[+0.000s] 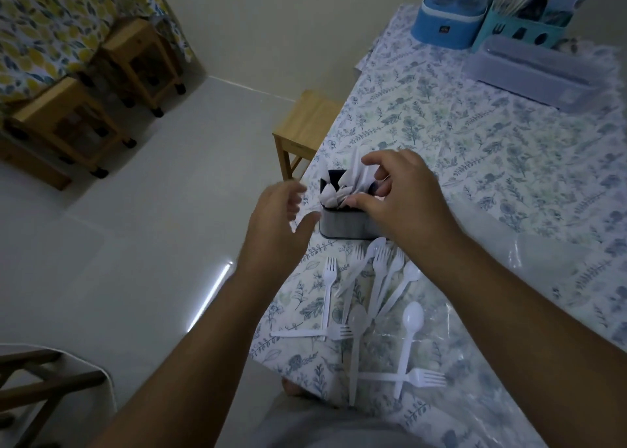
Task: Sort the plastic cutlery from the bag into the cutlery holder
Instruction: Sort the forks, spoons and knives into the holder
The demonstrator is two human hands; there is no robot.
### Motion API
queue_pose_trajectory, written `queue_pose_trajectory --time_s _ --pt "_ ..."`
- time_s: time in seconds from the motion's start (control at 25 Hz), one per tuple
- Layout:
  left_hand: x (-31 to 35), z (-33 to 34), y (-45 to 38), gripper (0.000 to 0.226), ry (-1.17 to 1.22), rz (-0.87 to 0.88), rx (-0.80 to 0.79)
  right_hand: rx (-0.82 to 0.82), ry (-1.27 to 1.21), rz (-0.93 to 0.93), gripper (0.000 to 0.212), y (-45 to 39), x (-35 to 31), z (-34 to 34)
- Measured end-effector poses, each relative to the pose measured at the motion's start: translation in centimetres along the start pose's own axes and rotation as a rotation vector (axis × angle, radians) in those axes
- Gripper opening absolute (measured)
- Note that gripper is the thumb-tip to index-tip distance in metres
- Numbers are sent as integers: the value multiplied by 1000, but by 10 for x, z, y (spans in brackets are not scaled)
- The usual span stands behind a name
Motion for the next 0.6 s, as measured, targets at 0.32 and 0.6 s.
queue_pose_trajectory --time_s 0.32,0.6 --pt "-75 73 110 13 -260 -226 -532 -210 -115 236 16 128 60 32" --pt "-72 73 115 11 -297 -236 -491 -413 -243 537 7 178 92 47"
Point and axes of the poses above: each hand's wrist, its own y-axis away from the middle knuckle, its own z-axis out of the palm, x = y × z, the point moved 3 cm from there along -y, towards the middle knuckle, and after that the axes turned 3 degrees about -z, right-handed, at the moved point
